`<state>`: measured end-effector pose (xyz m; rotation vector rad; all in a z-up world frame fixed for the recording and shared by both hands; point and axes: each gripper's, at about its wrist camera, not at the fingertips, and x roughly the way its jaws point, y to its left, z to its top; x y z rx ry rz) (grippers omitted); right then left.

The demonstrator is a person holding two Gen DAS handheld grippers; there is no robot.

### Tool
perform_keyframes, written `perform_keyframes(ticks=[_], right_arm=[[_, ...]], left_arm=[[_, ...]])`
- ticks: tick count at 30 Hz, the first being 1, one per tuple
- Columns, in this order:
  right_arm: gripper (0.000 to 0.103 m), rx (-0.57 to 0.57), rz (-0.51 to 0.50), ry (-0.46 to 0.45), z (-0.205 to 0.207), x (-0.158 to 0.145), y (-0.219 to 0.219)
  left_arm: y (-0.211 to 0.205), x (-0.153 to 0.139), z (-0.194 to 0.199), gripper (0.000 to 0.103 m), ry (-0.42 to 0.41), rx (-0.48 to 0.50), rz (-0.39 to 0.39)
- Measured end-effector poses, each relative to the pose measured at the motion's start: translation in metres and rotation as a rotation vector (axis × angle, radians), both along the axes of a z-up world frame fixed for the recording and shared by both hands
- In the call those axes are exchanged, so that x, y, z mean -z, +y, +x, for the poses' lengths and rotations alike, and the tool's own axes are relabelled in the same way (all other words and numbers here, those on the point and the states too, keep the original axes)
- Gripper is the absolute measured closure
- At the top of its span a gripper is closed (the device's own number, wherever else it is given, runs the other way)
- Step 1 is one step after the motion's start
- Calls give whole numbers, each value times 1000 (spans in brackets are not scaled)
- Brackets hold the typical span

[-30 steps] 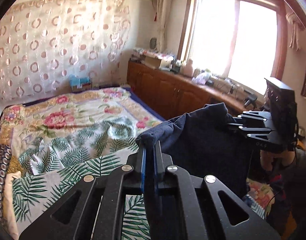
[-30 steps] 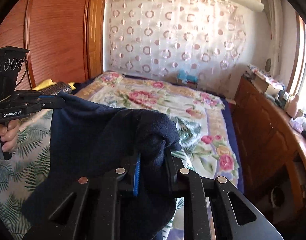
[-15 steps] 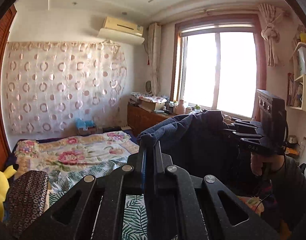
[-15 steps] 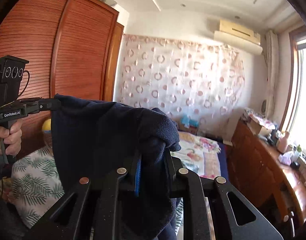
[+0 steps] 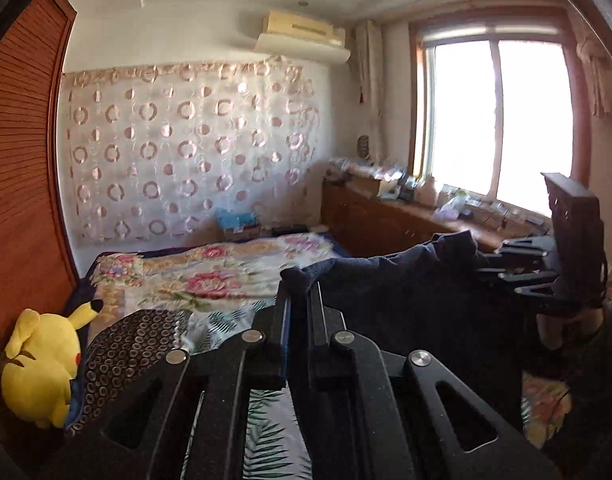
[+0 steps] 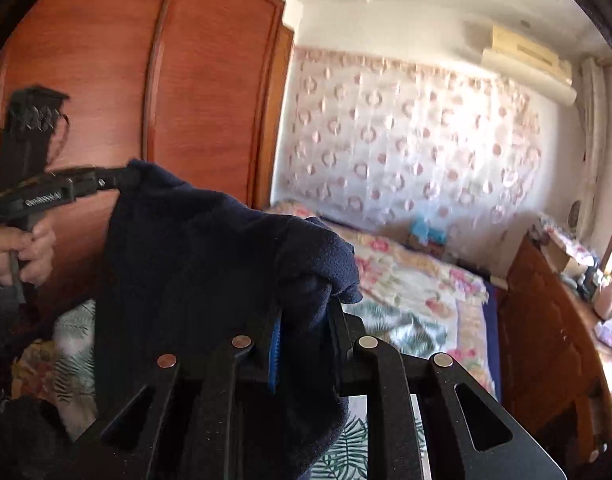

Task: Fold small clothes
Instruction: 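Grasp the shirt with the left tool while the right tool grasps it too, then lower the shirt onto the bed and open both tools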

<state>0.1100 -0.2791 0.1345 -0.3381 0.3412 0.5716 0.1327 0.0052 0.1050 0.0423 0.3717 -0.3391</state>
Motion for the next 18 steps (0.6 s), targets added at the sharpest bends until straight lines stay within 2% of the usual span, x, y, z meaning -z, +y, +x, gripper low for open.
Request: perform_keyframes(ticks=[1,2,4,6,7,9,11,14,18], right_arm=[[77,23,-18,39,23,14,6],[66,55,-44,93,49,35,14],[63,140,-104,164,93,68,22],[63,162,-106,212,111,92,20],[63,170,-96,233,115,101,16],[62,161,-84,274,114,113,13],[61,144,-113,278,108,117,19],[57,112,-124,286,88,120,21],[56,96,-109,292,56,127,16]], left_arm=[[1,21,22,91,53,-37,37],[5,43,40,90,112,-65,54],[10,86,66,87,224,-71,47],[16,114,72,71,250,-73,61],[20,125,73,58,263,-70,57],[26,141,71,47,301,-58,35],[29,151,61,26,327,-47,16],[26,160,39,24,333,-35,17],[19,165,3,24,331,-37,42]])
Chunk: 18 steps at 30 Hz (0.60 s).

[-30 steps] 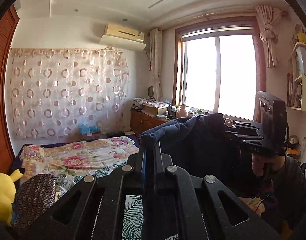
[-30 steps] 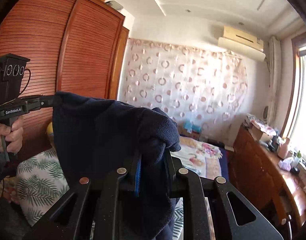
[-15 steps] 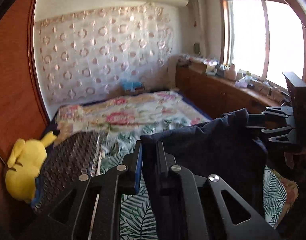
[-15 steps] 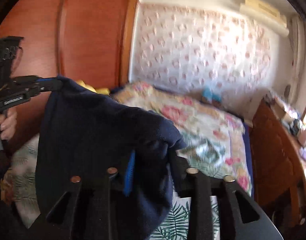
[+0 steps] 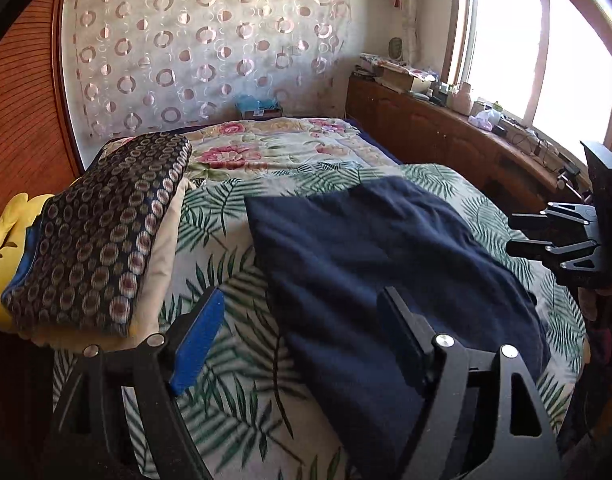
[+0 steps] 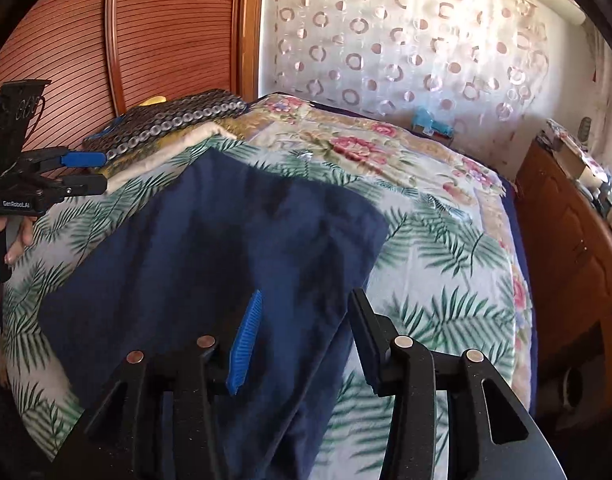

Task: Fold small clothes
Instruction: 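Lower the shirt onto the bed and open both tools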

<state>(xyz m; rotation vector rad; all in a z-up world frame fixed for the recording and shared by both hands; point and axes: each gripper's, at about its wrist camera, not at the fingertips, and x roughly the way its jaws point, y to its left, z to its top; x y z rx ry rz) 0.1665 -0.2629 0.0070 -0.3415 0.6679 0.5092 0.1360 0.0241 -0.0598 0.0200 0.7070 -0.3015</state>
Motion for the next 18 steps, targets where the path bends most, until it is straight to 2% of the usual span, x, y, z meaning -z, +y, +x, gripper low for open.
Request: perform_keyframes(ticks=[8,14,18], right_arm=[[56,26,53,27,-37,31,-21],[56,45,65,52,-48,44,-28],[56,58,67,73,-48,52,-32]], left_arm=[[-12,12,-43,24,13,19,12],[-17,25,-57,24,38,19,16],[-16,39,-60,24,85,15,21]])
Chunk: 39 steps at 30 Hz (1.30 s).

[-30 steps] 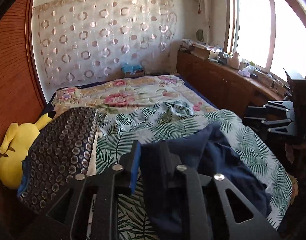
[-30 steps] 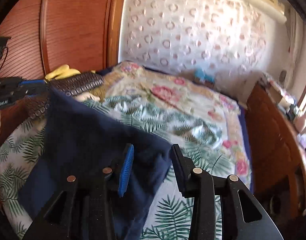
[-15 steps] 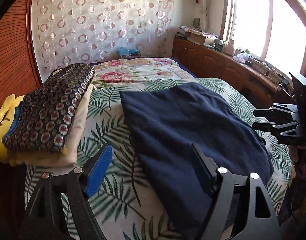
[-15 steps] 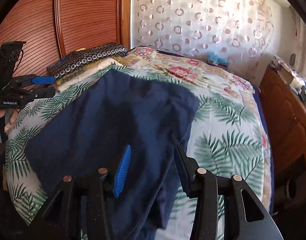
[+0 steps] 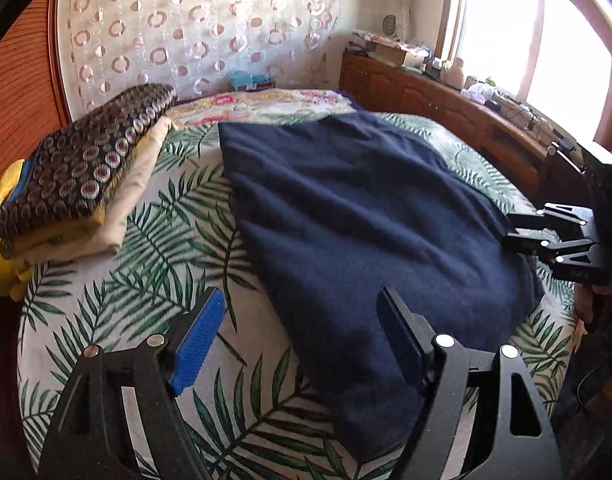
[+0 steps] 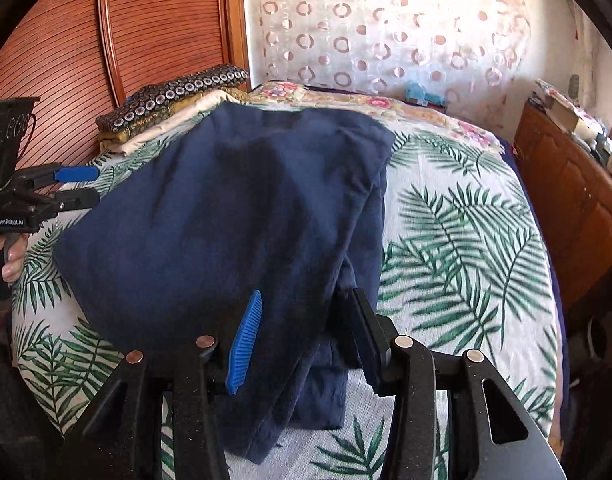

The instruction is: Fold small clothes

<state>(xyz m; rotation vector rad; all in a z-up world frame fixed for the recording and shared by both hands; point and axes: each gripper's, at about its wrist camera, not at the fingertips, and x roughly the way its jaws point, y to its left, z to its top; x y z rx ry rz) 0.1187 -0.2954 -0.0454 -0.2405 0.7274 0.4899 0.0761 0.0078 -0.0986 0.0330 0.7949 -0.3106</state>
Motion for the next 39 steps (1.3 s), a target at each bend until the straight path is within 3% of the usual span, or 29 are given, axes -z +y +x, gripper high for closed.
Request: perform_keyframes(ticks=[15,21,25,28,30,32,35,39], right_arm=[[54,26,29,19,-16,18,-2],[54,43,29,38,-29,23,-12],[54,47,28,36,-34,23,-15],[54,12,7,45,-36,22,-11],[78,-42,2,61,-37,21,-6],[88,-74,20,87,-36,19,-4],[92,-86,49,98,-32,19,-5],[93,-97,133,48,-35,5,-13]], left_arm=[[1,15,-35,25,53,45,-69],[-2,18,-45,45,74,78,-92],[-4,19,-48,66,90,112,-121],[-5,18,-48,68,92,117,-125],[-4,18,-47,69,98,119,-132],[-4,16,-47,74,99,126,-136],[-4,10,-47,89,80,133,-154],[-1,-14,-49,94,-9,106,-196]])
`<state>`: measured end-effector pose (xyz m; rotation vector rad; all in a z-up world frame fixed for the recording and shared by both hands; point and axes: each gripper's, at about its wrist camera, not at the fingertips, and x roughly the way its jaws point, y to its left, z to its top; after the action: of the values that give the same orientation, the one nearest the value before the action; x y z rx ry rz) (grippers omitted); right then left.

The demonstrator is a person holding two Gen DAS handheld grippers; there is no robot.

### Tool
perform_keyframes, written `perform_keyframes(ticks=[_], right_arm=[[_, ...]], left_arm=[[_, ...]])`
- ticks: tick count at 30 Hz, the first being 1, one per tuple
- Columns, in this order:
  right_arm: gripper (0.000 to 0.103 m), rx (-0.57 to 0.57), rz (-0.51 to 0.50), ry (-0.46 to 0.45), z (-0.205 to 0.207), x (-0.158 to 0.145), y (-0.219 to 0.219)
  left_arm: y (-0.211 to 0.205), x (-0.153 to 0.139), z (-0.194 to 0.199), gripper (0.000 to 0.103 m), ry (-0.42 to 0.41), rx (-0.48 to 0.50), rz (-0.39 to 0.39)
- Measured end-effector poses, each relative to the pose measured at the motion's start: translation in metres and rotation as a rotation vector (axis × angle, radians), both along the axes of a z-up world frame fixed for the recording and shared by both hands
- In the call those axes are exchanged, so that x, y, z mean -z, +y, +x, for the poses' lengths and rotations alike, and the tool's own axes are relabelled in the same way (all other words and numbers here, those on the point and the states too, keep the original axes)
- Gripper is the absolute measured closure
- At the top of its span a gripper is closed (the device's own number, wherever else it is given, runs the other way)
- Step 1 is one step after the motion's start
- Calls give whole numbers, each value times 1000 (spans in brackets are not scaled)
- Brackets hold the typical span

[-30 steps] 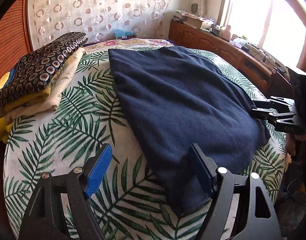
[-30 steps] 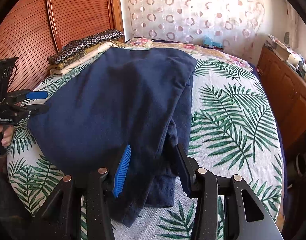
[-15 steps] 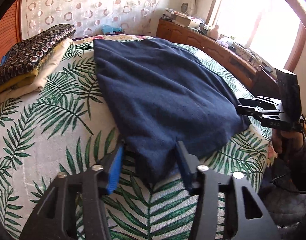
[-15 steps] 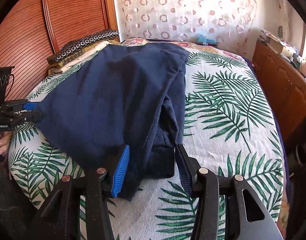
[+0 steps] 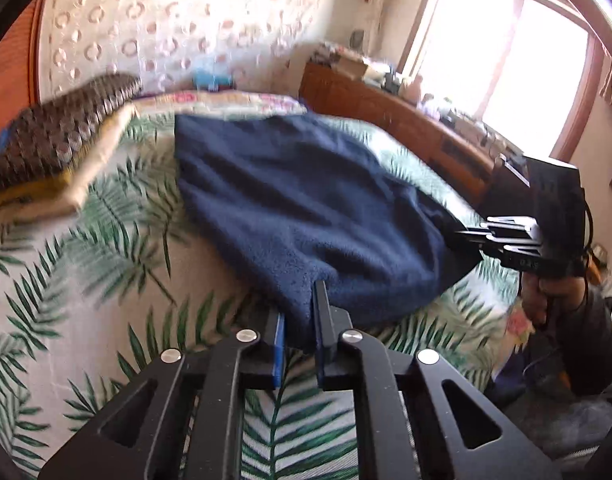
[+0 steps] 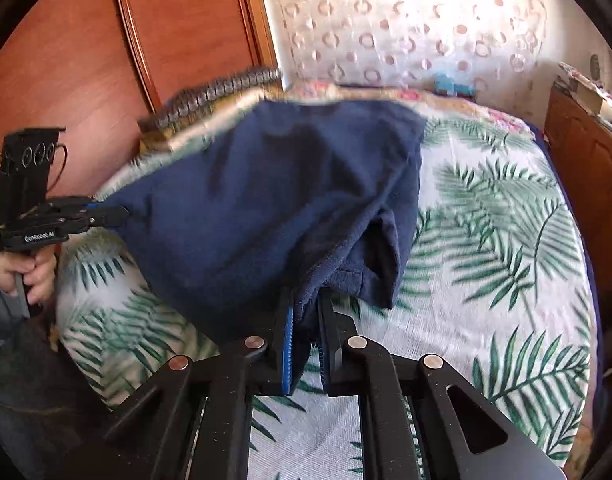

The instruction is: Fold small clothes

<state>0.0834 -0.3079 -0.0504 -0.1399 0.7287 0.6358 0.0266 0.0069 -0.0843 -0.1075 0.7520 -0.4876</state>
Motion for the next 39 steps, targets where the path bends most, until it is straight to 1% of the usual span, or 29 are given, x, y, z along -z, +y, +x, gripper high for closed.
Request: perform_keyframes(ticks=[3,6,9,11,13,16,21,23,25,26,27,28,29,31,33,34,35,37,39], right_arm=[[93,6,63,-48,2,-21,-7],[93,10,119,-98,18,-48,-11],[93,23,152,-128,50,-71,-10],[93,35,169,-133,78,-80,-6],[93,53,152,-139,104,-84,1],[93,86,137,-115,143,-79,8],[93,112,81,-82,198,-63,24],[87,94,64,-70,211,-62,33],[72,103,47,-107,210,-71,33],[58,107,51,-122,210,-75,33],[50,101,66,-130,208,-78,32],[50,94,71,-133,205,-80,31],[50,90,59,-139,199,-78,30],[50,84,16,-157,189,-74,30],[49,64,-3,-151,184,-66,30],[49,56,-11,-141,184,-64,29],[49,52,-25,-128,184,-60,30],[49,60,-56,-97,193,-49,36],[49,80,-70,-68,207,-43,40]], left_arm=[[2,-23,11,94,-53,-21,-25],[9,-47,39,94,-99,-53,-58],[17,-64,82,94,-114,-83,-94],[19,-69,110,94,-122,-114,-85],[20,-68,140,94,-109,-141,-69],[24,-57,177,94,-67,-171,-51],[26,-33,217,94,-6,-193,-26],[26,-28,225,94,8,-200,-15],[26,-24,230,94,17,-208,-8],[26,-23,230,94,22,-206,-17],[26,-24,229,92,22,-191,-36],[26,-25,227,84,13,-179,-40],[26,-28,225,71,-2,-168,-40],[27,-32,214,55,-33,-151,-33],[27,-34,207,38,-42,-128,-34],[28,-32,203,23,-40,-121,-30],[28,-31,201,21,-37,-117,-27],[28,-24,201,21,-14,-105,-8],[26,-17,205,21,1,-113,21]])
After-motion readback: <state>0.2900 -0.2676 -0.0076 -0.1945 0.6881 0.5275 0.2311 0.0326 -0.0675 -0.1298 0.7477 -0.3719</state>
